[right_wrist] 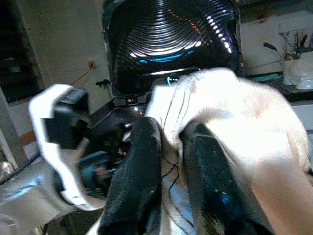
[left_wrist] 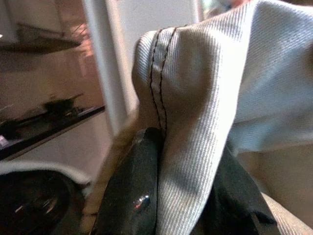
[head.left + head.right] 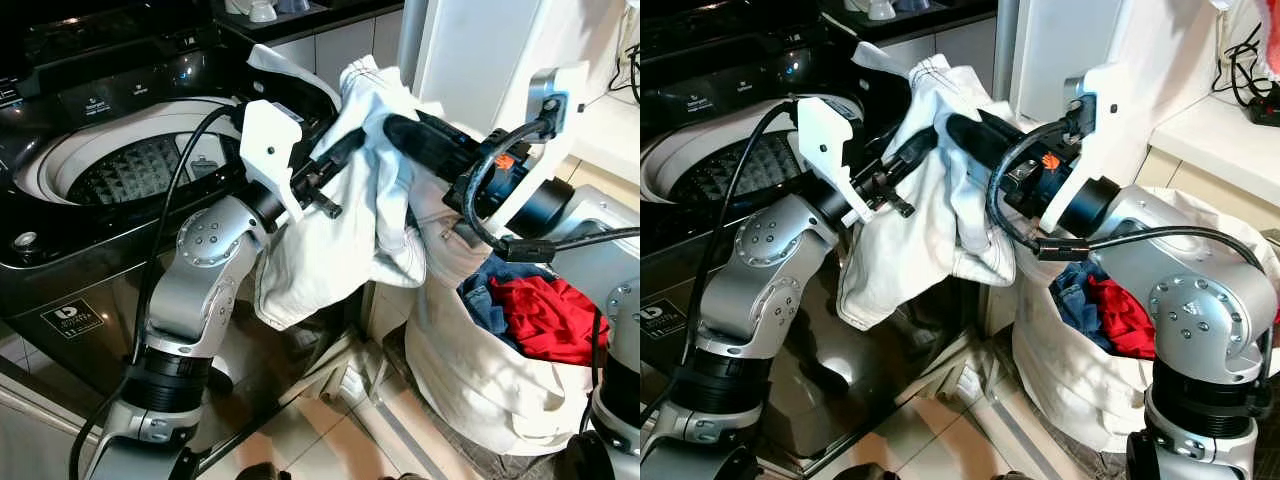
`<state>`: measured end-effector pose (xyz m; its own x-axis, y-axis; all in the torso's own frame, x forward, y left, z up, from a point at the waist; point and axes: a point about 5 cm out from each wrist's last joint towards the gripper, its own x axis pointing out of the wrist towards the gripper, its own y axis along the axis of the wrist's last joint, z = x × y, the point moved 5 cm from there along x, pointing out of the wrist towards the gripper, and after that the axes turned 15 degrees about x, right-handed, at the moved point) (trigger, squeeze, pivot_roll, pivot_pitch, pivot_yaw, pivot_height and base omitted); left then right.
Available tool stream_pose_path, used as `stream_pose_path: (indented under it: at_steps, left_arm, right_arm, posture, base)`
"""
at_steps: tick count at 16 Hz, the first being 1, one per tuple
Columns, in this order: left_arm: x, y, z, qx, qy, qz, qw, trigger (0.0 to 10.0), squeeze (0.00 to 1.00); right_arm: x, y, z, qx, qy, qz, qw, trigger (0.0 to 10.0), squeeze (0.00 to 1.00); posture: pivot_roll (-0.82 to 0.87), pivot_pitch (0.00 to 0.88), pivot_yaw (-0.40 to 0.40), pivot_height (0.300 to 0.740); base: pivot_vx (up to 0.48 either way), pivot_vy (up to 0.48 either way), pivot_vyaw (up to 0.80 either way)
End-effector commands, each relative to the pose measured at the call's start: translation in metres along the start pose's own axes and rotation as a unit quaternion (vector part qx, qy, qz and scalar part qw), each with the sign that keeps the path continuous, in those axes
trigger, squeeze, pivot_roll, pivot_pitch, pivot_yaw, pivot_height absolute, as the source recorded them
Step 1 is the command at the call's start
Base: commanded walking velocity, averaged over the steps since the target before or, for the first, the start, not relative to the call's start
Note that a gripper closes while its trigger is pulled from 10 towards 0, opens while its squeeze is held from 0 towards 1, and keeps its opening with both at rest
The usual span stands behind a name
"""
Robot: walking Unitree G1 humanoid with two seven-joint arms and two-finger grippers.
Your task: Clothes washing
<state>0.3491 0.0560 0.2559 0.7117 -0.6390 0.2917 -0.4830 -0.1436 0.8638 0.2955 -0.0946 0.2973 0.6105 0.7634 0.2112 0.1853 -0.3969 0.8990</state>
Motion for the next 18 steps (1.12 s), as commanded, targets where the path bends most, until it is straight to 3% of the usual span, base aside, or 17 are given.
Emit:
stream_pose_path:
  at_steps: [1,3,5,6,7,8,9,10,11,12,13,14,15,16,17,18]
  left_arm:
    - [0.002,-0.004,-0.028,0.033,0.047,-0.021,0.998,0.0,0.00]
    - [0.011,-0.003,-0.066,0.085,0.098,-0.037,0.991,0.0,0.00]
    - [0.022,0.020,-0.129,0.159,0.184,-0.041,0.969,0.0,0.00]
    - [0.022,0.024,-0.138,0.169,0.196,-0.041,0.965,0.0,0.00]
    - [0.023,0.048,-0.175,0.216,0.262,-0.039,0.940,0.0,0.00]
    - [0.019,0.086,-0.213,0.283,0.342,-0.031,0.896,0.0,0.00]
    - [0.016,0.105,-0.225,0.315,0.372,-0.023,0.873,0.0,0.00]
    - [0.008,0.142,-0.241,0.362,0.424,0.001,0.830,0.0,0.00]
    - [0.003,0.158,-0.249,0.389,0.458,0.010,0.799,0.0,0.00]
    - [-0.003,0.166,-0.255,0.412,0.486,0.009,0.771,0.0,0.00]
    - [-0.004,0.157,-0.258,0.422,0.493,-0.015,0.761,0.0,0.00]
    - [-0.002,0.140,-0.259,0.415,0.481,-0.049,0.771,0.0,0.00]
    - [0.000,0.099,-0.258,0.406,0.451,-0.121,0.786,0.0,0.00]
    - [-0.002,0.073,-0.256,0.393,0.433,-0.169,0.793,0.0,0.00]
    - [-0.009,0.014,-0.245,0.309,0.394,-0.251,0.828,4.3,0.00]
    - [-0.014,-0.033,-0.224,0.226,0.354,-0.299,0.857,10.0,0.00]
  right_arm:
    - [0.000,0.006,-0.016,-0.009,0.035,0.008,0.999,10.0,1.00]
    - [0.000,0.006,-0.022,-0.014,0.050,0.003,0.999,10.0,1.00]
    - [0.002,0.002,-0.029,-0.027,0.065,-0.012,0.997,10.0,1.00]
    - [0.002,0.001,-0.030,-0.032,0.063,-0.013,0.997,10.0,1.00]
    - [0.005,0.000,-0.028,-0.045,0.053,-0.014,0.997,10.0,0.71]
    - [0.007,-0.001,-0.029,-0.052,0.051,-0.016,0.997,10.0,0.00]
    - [0.008,-0.002,-0.030,-0.054,0.051,-0.016,0.997,10.0,0.00]
    - [0.009,-0.002,-0.031,-0.058,0.051,-0.016,0.997,10.0,0.00]
    - [0.009,-0.002,-0.032,-0.062,0.049,-0.013,0.997,10.0,0.00]
    - [0.010,-0.002,-0.032,-0.064,0.046,-0.010,0.997,10.0,0.00]
    - [0.012,-0.003,-0.032,-0.063,0.043,-0.005,0.997,10.0,0.00]
    - [0.013,-0.004,-0.033,-0.062,0.043,-0.005,0.997,10.0,0.00]
    - [0.015,-0.010,-0.033,-0.060,0.041,-0.011,0.997,10.0,0.00]
    - [0.016,-0.016,-0.033,-0.059,0.037,-0.019,0.997,10.0,0.00]
    - [0.016,-0.032,-0.030,-0.060,0.025,-0.050,0.997,10.0,0.00]
    - [0.017,-0.047,-0.025,-0.050,0.006,-0.079,0.996,10.0,0.00]
  posture:
    - [-0.05,0.000,0.061,0.740]
    - [-0.05,0.000,0.058,0.740]
    - [-0.05,0.000,0.064,0.740]
    - [-0.05,0.000,0.064,0.740]
    - [-0.05,0.000,0.066,0.740]
    - [-0.06,0.000,0.069,0.740]
    - [-0.06,0.000,0.070,0.740]
    - [-0.06,0.000,0.075,0.740]
    - [-0.07,0.000,0.079,0.740]
    - [-0.07,0.000,0.082,0.740]
    - [-0.07,0.000,0.085,0.740]
    - [-0.07,0.000,0.084,0.740]
    - [-0.08,0.000,0.086,0.740]
    - [-0.08,0.000,0.086,0.740]
    - [-0.08,0.000,0.082,0.740]
    - [-0.08,0.000,0.082,0.740]
  base:
    - [0.000,0.000,0.00]
    - [0.000,0.000,0.00]
    - [0.000,0.000,0.00]
    - [0.000,0.000,0.00]
    - [0.000,0.000,0.00]
    - [0.000,0.000,0.00]
    - [0.000,0.000,0.00]
    - [0.000,0.000,0.00]
    - [0.000,0.000,0.00]
    - [0.000,0.000,0.00]
    - [0.000,0.000,0.00]
    - [0.000,0.000,0.00]
    - [0.000,0.000,0.00]
    - [0.000,0.000,0.00]
    - [0.000,0.000,0.00]
    - [0.000,0.000,0.00]
